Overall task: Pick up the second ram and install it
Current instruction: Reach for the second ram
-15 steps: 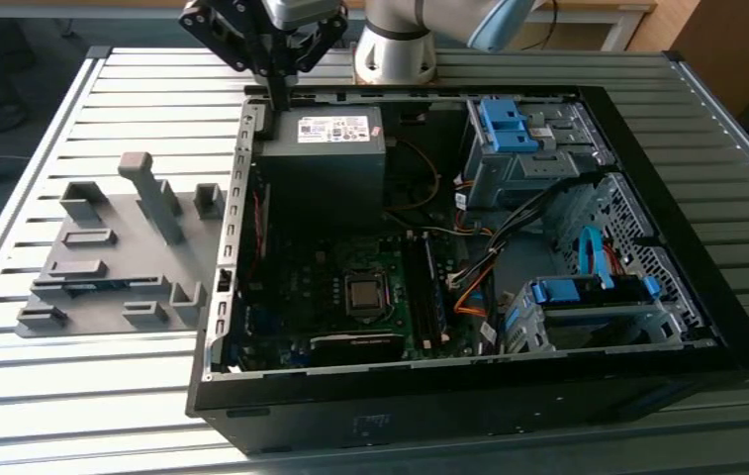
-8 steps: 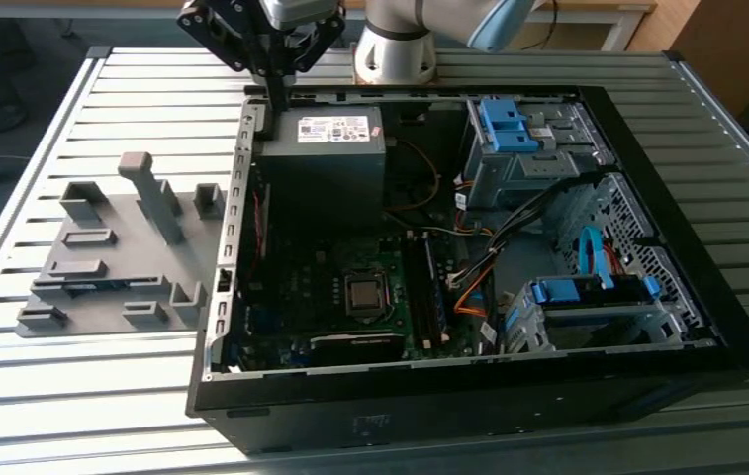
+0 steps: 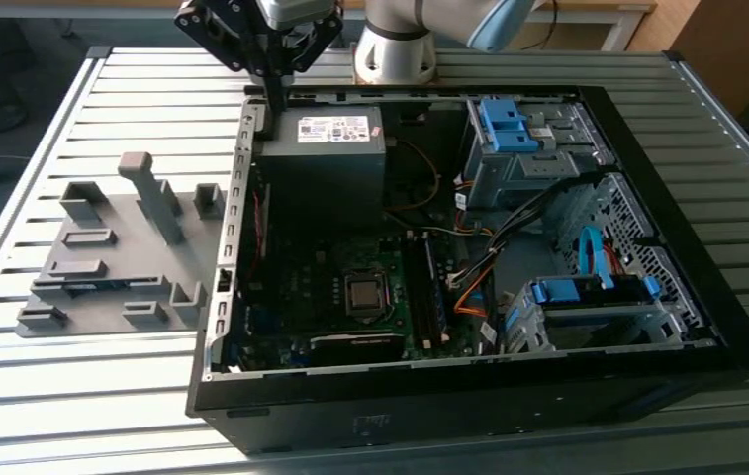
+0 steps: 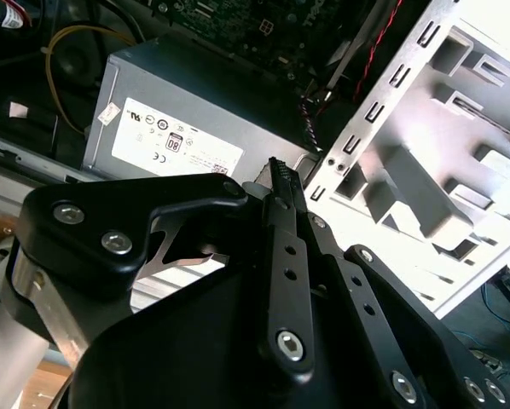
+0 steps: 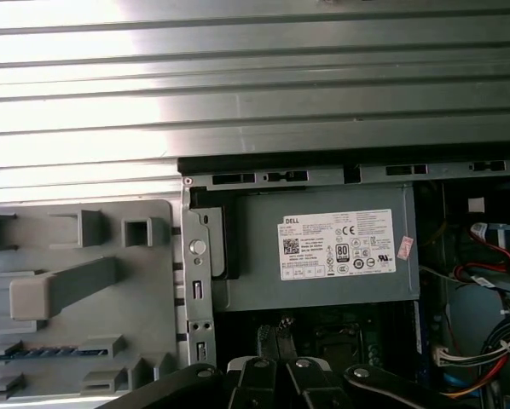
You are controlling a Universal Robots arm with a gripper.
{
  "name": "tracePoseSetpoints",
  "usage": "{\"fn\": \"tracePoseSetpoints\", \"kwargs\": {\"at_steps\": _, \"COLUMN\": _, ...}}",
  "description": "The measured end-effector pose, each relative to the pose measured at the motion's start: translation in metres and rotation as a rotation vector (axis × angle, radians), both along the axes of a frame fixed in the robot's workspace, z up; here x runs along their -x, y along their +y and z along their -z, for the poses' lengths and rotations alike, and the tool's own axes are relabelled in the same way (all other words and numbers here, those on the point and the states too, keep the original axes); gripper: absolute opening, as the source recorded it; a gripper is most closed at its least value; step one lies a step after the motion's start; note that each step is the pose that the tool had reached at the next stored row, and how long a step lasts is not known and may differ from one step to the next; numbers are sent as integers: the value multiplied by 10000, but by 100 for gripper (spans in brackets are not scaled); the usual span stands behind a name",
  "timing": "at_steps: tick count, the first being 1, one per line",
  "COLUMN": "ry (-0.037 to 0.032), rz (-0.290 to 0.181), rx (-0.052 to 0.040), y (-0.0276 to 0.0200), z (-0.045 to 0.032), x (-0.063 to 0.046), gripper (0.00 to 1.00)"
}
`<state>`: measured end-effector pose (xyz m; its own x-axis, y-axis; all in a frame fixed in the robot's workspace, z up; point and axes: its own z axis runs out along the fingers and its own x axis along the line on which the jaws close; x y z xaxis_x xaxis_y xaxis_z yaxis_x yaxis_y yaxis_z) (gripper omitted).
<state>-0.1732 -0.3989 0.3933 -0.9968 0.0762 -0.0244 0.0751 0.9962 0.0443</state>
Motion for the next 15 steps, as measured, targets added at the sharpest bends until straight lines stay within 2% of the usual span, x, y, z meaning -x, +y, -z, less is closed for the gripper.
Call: {"fn": "tracePoseSetpoints", "kwargs": {"at_steps": 15, "ry": 0, "rz": 0, "rx": 0, "y": 0, "z": 0, "x": 34, "gripper": 11}}
